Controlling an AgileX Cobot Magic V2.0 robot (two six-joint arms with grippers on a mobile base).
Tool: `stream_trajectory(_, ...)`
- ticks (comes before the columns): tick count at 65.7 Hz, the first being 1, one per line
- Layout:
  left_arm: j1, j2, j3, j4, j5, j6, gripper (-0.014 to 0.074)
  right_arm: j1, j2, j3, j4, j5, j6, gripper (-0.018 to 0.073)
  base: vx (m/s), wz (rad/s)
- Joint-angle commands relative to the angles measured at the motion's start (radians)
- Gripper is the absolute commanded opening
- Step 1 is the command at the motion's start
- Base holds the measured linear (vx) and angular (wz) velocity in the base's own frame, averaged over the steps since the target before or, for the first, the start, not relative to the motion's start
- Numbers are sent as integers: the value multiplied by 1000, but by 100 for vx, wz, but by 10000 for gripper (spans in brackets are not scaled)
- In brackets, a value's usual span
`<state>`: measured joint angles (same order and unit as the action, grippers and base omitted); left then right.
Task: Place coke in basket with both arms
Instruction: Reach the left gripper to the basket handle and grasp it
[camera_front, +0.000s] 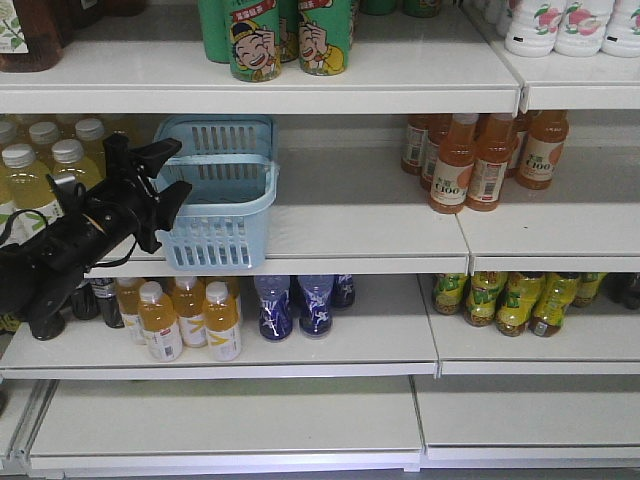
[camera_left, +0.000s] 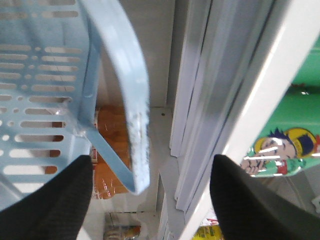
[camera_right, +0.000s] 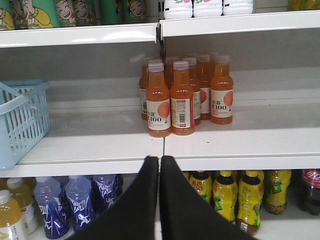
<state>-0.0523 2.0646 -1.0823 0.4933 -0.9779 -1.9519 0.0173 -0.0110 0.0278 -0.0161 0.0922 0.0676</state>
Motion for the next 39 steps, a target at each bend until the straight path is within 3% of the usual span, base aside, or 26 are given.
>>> stream_trajectory(1,-7,-16,-73,-56,-51,-13,486,-4,-12,8,-7,-75,-2,-5,0,0)
stream_trajectory(22,-7,27,-192,-55,18,-14,464,-4,-12,8,-7,-74,-2,-5,0,0)
stream_trajectory(29,-7,27,-202,-55,27,-26,388,-4,-12,8,-7,-74,-2,-5,0,0)
stream_trajectory(39,-7,28,-202,-52,83,-36,159,-4,-12,8,-7,-74,-2,-5,0,0)
